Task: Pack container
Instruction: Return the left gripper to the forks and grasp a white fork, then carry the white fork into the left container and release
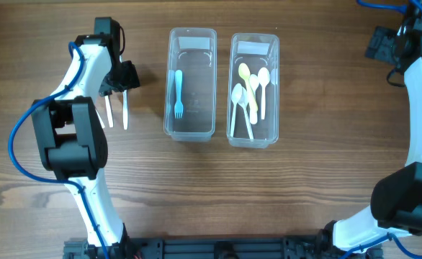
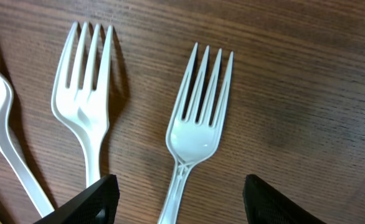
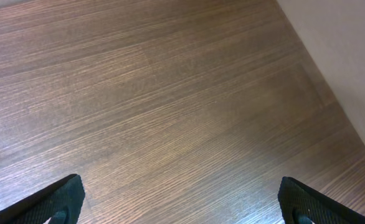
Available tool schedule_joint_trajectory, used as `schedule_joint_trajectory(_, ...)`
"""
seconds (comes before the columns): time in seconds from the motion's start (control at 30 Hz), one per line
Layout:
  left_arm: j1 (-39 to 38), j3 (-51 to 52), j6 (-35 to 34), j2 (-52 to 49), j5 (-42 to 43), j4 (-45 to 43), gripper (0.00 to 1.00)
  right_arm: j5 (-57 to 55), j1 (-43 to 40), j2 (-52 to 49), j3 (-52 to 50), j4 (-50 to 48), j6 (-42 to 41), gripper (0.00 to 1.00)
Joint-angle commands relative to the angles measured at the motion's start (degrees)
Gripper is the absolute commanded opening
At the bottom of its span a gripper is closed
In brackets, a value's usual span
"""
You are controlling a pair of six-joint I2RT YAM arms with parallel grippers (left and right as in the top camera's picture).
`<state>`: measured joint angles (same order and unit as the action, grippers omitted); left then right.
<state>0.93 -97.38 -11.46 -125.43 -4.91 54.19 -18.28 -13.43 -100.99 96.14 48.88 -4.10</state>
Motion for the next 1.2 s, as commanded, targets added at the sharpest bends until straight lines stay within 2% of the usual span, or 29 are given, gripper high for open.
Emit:
schedule_joint_trajectory(0.0,0.3,0.3,5.8,-1.1,1.2,-1.2,0.66,-1.0,0.3,-0.5,0.5,0.0,-0.4,1.0)
schedule_joint_trajectory(0.2,0.3,2.1,11.3,-1.2,4.0,-4.0,0.66,-1.0,0.3,-0.5,0.5,0.0,-0.4,1.0)
schedule_joint_trajectory(0.47,0.3,5.8,12.2,-1.3,4.0,-6.7,0.66,-1.0,0.3,-0.5,0.5,0.0,-0.4,1.0)
schedule_joint_trajectory(0.57,0.3,6.7,12.2,-1.3,4.0,-7.6,0.63,-1.0,0.3,-0.5,0.5,0.0,-0.4,1.0)
schedule_joint_trajectory(0.67,0.3,6.8,12.2,-1.3,4.0,-8.0,0.43,-1.0,0.3,-0.5,0.5,0.0,-0.4,1.0)
schedule_joint_trajectory(0.77,0.3,6.8,12.1,-1.3,4.0,-8.3,0.3,-1.0,0.3,-0.5,0.5,0.0,-0.4,1.0)
schedule_joint_trajectory(0.83,0.3,6.8,12.1,-1.3,4.0,-8.3,0.25,-1.0,0.3,-0.5,0.5,0.0,-0.4,1.0)
schedule_joint_trajectory(1.03,0.3,6.8,12.1,-1.3,4.0,-8.2,0.25,-1.0,0.3,-0.5,0.5,0.0,-0.4,1.0)
schedule_joint_trajectory(1.1,0.3,6.8,12.1,-1.2,4.0,-8.0,0.16,-1.0,0.3,-0.5,0.5,0.0,-0.4,1.0)
schedule_joint_trajectory(1.13,0.3,6.6,12.1,-1.2,4.0,-7.6,0.04,-1.0,0.3,-0.5,0.5,0.0,-0.4,1.0)
schedule_joint_trajectory(1.17,0.3,6.5,12.0,-1.1,4.0,-7.3,0.04,-1.0,0.3,-0.5,0.5,0.0,-0.4,1.0)
